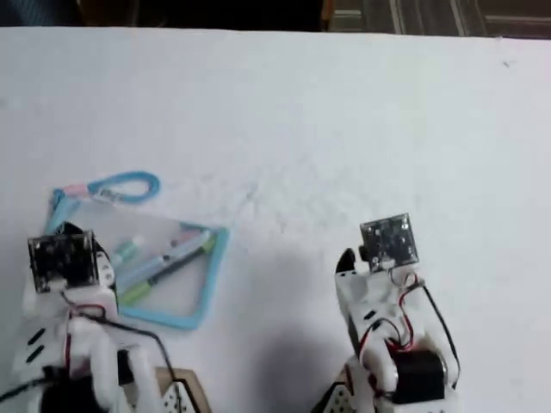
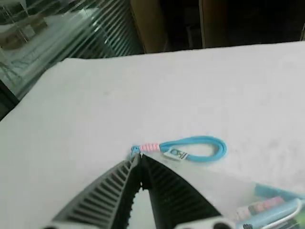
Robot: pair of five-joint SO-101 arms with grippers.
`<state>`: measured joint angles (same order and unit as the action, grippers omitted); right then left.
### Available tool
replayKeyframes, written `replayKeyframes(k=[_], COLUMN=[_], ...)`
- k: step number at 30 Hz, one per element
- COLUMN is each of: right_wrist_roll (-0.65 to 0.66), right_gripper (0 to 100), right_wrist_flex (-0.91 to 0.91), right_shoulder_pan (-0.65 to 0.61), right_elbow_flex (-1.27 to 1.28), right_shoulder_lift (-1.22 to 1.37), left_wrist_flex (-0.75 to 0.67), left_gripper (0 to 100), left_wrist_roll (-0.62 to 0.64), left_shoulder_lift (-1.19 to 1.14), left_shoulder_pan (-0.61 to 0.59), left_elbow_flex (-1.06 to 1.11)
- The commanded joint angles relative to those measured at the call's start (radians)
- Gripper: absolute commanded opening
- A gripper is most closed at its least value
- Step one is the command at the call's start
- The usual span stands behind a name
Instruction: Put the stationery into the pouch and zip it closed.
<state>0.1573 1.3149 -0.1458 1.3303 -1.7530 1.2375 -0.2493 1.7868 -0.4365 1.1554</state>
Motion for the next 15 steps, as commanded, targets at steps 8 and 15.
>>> replayKeyframes(k=[8, 15], right_wrist_roll=[0.011, 0.005], right_gripper=[5.9, 5.9], right_wrist_flex=[-0.019, -0.053], right_shoulder_pan=[0.053, 0.068], right_elbow_flex=[0.235, 0.362], right_shoulder_lift=[-0.039, -0.047], left_wrist_flex=[-0.063, -0.091], left_gripper=[2, 2], left_wrist_roll=[-0.014, -0.015], left_shoulder_lift=[0.039, 0.039], left_shoulder_pan=[0.022, 0.022], left_elbow_flex=[0.450, 0.539])
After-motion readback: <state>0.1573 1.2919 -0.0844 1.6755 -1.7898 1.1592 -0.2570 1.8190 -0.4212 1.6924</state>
